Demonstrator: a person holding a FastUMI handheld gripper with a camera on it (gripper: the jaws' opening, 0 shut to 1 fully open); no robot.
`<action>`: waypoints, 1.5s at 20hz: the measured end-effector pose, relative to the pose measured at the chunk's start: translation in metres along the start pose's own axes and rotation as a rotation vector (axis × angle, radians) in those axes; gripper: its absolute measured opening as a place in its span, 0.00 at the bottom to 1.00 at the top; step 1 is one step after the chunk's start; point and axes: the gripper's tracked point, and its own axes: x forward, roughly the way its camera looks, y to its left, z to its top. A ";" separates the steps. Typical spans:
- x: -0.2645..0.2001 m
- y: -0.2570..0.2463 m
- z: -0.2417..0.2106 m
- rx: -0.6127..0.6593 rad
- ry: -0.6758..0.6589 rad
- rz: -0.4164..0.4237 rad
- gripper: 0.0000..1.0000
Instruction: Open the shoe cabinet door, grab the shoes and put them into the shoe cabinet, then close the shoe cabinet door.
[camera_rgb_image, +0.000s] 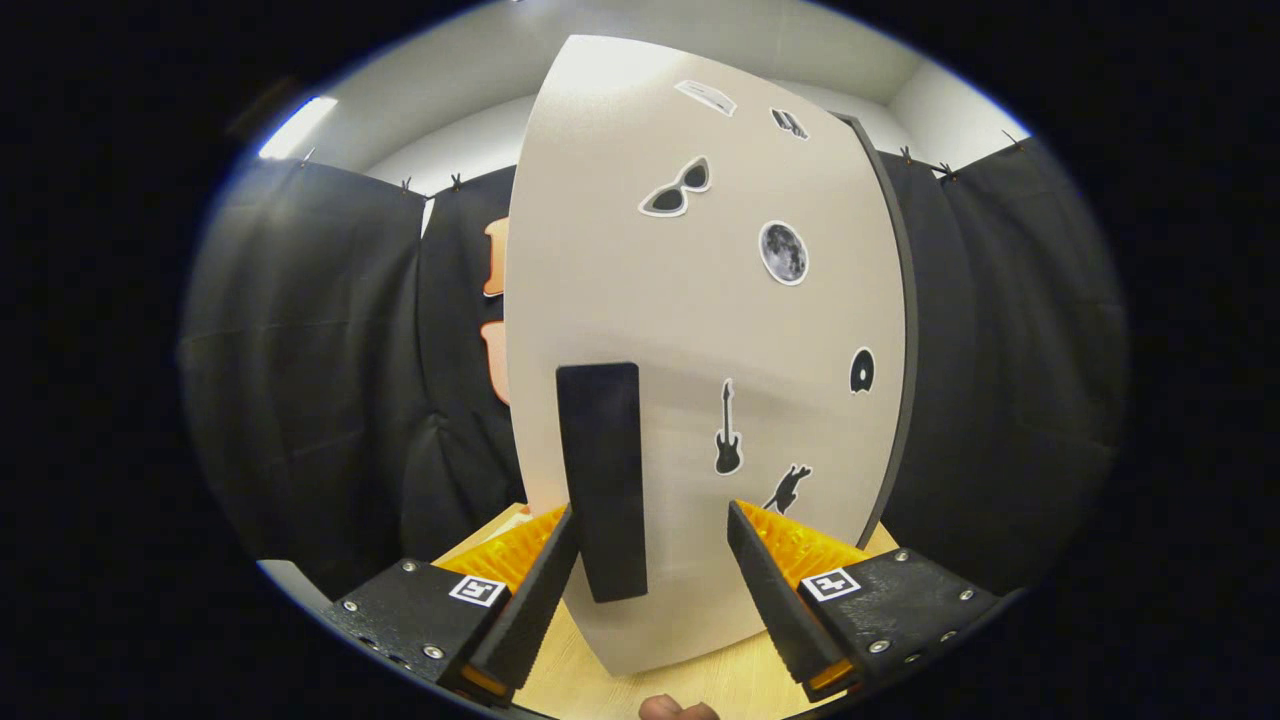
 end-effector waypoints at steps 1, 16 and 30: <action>0.003 -0.003 0.001 -0.004 -0.006 -0.026 0.92; 0.074 0.019 0.007 0.064 0.001 -0.108 0.92; 0.119 0.032 0.014 0.035 -0.021 -0.183 0.92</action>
